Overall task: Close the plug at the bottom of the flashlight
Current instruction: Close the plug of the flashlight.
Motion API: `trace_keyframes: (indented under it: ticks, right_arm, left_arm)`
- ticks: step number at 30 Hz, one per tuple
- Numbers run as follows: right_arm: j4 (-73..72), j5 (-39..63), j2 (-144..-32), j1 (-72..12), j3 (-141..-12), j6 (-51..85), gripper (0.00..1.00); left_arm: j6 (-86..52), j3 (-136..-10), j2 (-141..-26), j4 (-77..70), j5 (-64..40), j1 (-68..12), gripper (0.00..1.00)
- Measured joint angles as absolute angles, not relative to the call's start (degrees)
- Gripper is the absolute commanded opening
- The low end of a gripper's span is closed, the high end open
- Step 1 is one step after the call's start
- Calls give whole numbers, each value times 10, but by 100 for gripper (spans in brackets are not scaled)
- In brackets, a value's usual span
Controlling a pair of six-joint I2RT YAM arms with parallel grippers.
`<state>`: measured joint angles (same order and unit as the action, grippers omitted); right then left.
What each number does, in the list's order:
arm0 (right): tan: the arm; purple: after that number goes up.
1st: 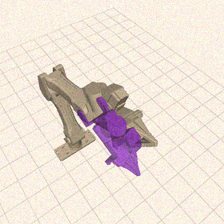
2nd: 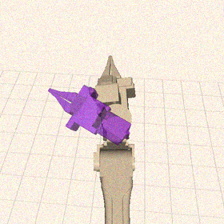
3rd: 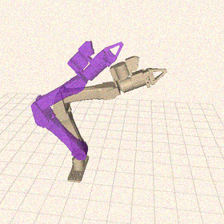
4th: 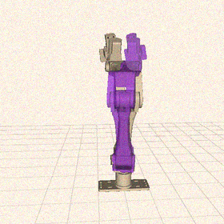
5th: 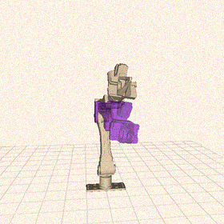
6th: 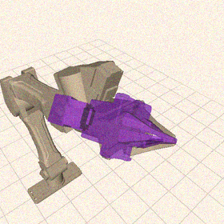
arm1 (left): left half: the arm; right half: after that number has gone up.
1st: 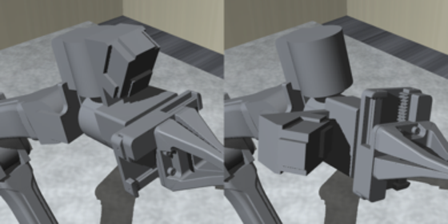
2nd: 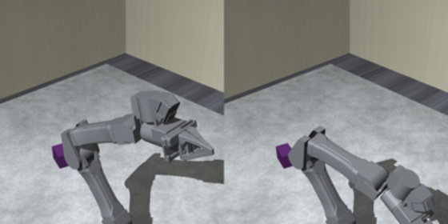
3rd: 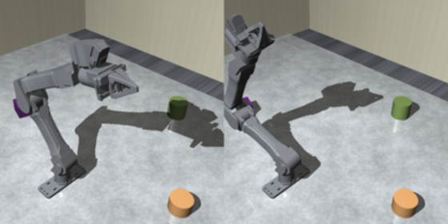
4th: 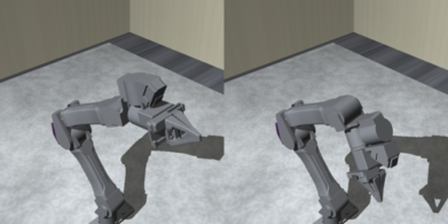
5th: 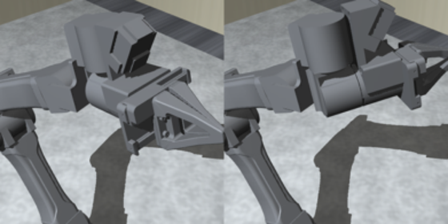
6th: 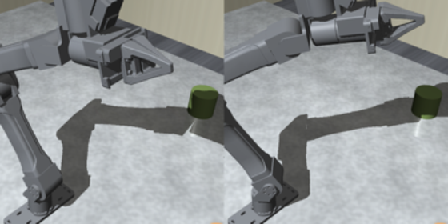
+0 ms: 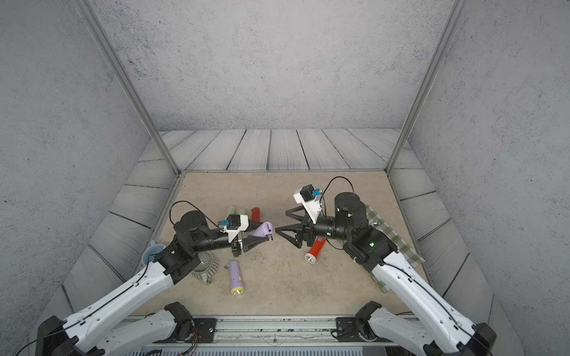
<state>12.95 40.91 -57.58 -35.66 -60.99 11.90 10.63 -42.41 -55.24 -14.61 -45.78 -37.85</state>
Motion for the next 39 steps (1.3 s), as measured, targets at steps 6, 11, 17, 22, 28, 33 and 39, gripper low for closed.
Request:
trace_keyframes:
  ticks: [6, 11, 17, 22, 28, 33, 39]
  right_arm:
    - [129, 462, -608, -357, -631, 125, 76]
    - [126, 488, -613, -357, -633, 128, 68]
    - [121, 506, -613, -357, -633, 130, 60]
    - [119, 510, -613, -357, -633, 130, 59]
    - [117, 511, -619, -360, -633, 130, 61]
    - [118, 511, -620, -362, -633, 128, 62]
    - [119, 511, -620, -364, -633, 121, 65]
  left_arm:
    - [93, -441, -567, -153, -496, -376, 0]
    - [87, -442, -570, -153, -515, -376, 0]
    - [81, -444, -573, -156, -530, -376, 0]
    - [72, -445, -574, -161, -539, -376, 0]
    - [68, -445, -578, -166, -545, -375, 0]
    - [62, -448, -587, -166, -548, -373, 0]
    - [59, -449, -590, -170, -551, -372, 0]
